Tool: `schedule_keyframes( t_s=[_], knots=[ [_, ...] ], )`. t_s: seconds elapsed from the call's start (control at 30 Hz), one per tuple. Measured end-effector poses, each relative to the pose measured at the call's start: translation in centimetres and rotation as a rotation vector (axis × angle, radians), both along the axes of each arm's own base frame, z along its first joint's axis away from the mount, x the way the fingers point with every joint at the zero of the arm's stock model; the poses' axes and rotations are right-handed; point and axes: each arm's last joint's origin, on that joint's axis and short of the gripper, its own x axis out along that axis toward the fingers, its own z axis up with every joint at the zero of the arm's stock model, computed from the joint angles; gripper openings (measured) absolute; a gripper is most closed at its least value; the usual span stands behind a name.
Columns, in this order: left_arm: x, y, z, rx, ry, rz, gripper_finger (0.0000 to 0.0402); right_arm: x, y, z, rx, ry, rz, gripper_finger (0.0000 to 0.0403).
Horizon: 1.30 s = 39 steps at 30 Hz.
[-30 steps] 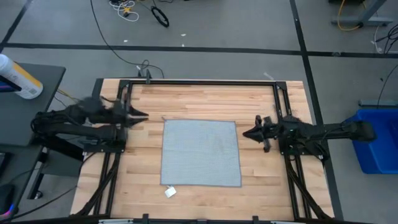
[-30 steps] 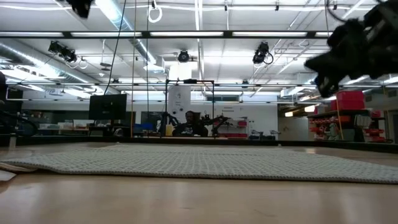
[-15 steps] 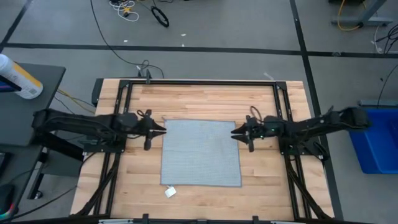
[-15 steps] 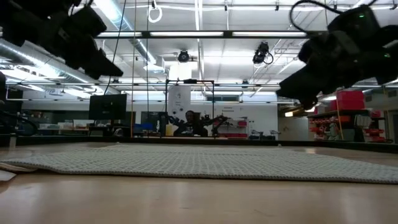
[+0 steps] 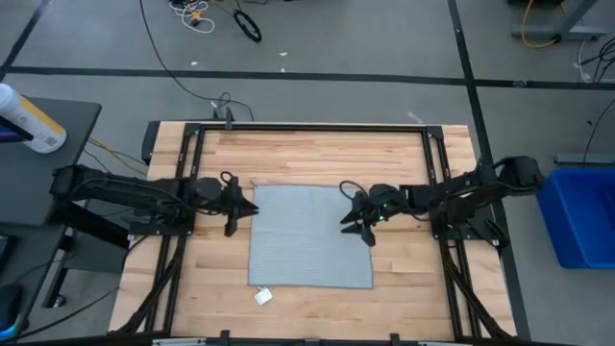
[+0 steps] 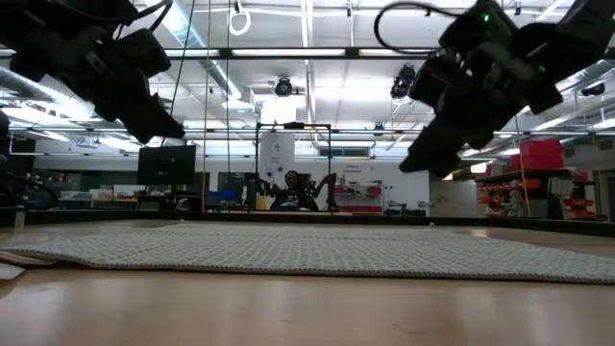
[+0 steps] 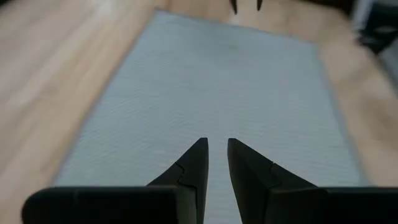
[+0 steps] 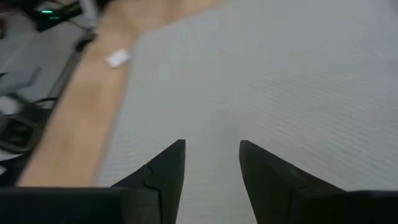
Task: Fold microfiber towels
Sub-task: Fold the gray microfiber towel
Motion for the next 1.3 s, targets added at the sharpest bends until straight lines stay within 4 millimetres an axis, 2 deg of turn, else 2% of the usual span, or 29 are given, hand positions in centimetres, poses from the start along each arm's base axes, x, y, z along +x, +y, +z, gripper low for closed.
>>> schedule_keyframes(
  t_s=[0.13,0.3,0.47,0.67,0.83,1.13,1.3],
  knots=[
    [0.3,-0.7,0.8,-0.111,-0.08,-0.1,0.0071,0.8,2.5,1.5,0.011,-0.027,0.107,0.0165],
    [0.3,-2.6,1.1,-0.21,-0.092,-0.22,0.0071,1.0,6.7,3.2,0.004,0.051,0.246,0.0155],
    [-0.1,-5.4,0.7,-0.266,-0.049,-0.305,0.0071,0.4,10.2,4.9,-0.024,0.145,0.276,0.0155],
    [-0.1,-8.5,-0.4,-0.304,0.013,-0.353,0.0071,-1.1,12.4,5.6,-0.069,0.288,0.213,0.0177],
    [0.1,-10.7,-1.6,-0.327,0.051,-0.354,0.0079,-2.1,13.9,4.9,-0.023,0.359,0.181,0.0181],
    [1.8,-14.2,-1.5,-0.338,0.134,-0.385,0.0169,-3.1,17.1,2.2,0.008,0.504,0.171,0.0187],
    [2.7,-15.4,-1.6,-0.309,0.204,-0.397,0.0191,-3.0,18.7,1.0,-0.008,0.548,0.164,0.0199]
  ],
)
